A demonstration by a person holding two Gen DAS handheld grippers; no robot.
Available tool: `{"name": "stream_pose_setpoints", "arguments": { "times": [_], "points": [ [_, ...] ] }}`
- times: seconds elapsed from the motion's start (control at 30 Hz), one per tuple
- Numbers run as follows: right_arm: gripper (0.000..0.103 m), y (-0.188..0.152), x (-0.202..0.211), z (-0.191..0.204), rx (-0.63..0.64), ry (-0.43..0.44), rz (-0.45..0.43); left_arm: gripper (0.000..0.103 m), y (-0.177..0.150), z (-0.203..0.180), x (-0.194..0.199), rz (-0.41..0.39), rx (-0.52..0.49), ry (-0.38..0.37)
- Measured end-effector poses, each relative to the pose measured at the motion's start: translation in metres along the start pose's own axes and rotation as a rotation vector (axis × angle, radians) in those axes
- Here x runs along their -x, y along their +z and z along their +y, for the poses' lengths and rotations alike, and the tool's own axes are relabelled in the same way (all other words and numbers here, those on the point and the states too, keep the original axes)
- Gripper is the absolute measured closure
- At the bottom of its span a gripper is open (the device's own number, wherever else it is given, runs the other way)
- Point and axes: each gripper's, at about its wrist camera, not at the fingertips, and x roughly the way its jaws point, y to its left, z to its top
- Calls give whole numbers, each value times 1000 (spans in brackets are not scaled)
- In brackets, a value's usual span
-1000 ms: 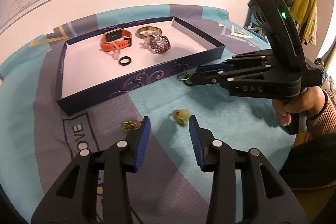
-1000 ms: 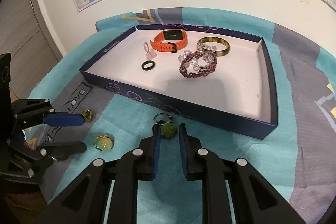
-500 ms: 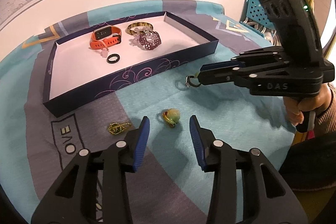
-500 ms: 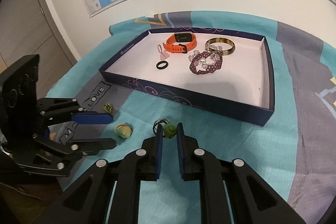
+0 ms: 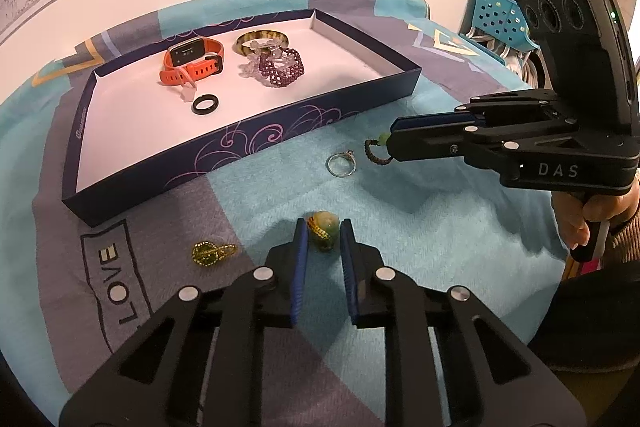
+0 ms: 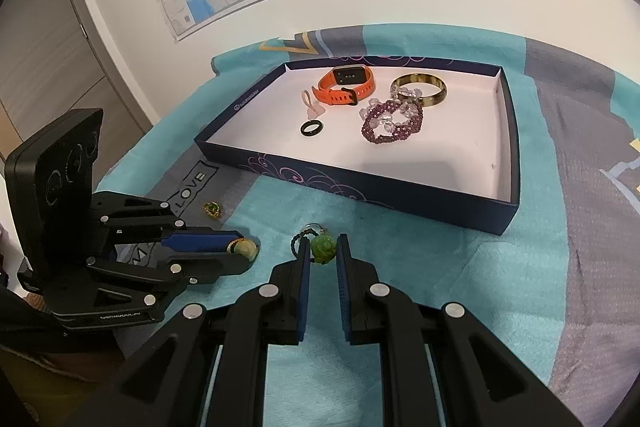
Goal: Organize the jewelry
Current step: 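Grasp the yellow-green bead pendant with the left tool while the right tool grasps the green bead on black cord, then carry both green bead pendants into the tray with both tools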
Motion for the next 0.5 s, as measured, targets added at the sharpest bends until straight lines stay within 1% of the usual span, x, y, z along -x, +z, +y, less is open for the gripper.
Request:
{"name": "stream_pose_setpoints", "arguments": {
  "times": [0.27,0.5],
  "points": [
    [91,2,1,0,-1,5,-17,87,1,1,2,-11,10,16],
    [91,4,4,0,-8,4,-35,87,4,3,12,-43,23,26]
  ]
}}
